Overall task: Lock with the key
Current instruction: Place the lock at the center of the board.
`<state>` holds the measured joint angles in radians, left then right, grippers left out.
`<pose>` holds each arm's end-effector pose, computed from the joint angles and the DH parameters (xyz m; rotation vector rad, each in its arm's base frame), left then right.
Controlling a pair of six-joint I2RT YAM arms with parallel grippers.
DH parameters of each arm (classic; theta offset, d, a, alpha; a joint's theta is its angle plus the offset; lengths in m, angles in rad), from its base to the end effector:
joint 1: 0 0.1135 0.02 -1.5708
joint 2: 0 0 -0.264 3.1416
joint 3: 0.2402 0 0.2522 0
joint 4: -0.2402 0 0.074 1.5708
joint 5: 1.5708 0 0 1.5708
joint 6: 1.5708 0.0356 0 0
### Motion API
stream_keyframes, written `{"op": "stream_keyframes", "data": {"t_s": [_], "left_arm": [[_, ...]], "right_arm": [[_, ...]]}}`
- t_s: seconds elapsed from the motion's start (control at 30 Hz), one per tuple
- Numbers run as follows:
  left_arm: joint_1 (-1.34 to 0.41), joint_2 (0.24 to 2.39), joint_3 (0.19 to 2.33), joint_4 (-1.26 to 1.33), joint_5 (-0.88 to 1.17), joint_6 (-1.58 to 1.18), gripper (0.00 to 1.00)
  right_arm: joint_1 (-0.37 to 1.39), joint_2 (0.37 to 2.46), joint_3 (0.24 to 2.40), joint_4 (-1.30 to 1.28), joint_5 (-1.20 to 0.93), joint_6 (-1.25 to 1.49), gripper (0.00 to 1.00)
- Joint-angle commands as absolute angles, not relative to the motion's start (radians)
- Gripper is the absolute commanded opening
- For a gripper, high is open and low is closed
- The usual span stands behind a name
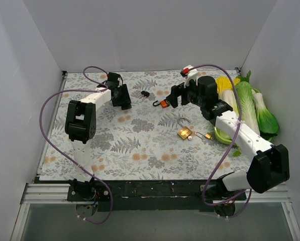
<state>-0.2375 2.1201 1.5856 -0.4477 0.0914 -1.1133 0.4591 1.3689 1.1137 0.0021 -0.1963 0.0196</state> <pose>0.4463 -0.1114 0.1745 -1.1003 2.4375 -0.6022 0.2880 0.1501 0.3411 -0.5392 1.7693 0.5149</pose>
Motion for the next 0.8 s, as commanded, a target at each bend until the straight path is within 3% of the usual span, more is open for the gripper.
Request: {"op": "stream_keyframes", "data": {"t_s": [0.0,0.27,0.6,0.77], "left_arm": [[-0.244,2.123,1.677,-0.41,0.069,-1.071,0.0],[-0.245,2.216,1.75,-0.41,0.066,-1.058,0.0],[-0.255,2.302,1.841,-0.417,0.043,-1.035,0.15],[-0.258,2.329,1.85,-0.426,0.022,-1.023,0.29]], "right_arm": [[0.451,1.321,1.097,0.006,-0.195,0.003,0.91],[0.446,1.336,1.103,0.003,-0.195,0.005,0.91],[0.443,1.365,1.126,0.002,-0.199,0.009,0.91],[0.436,1.377,1.137,0.002,-0.202,0.008,0.92]]}}
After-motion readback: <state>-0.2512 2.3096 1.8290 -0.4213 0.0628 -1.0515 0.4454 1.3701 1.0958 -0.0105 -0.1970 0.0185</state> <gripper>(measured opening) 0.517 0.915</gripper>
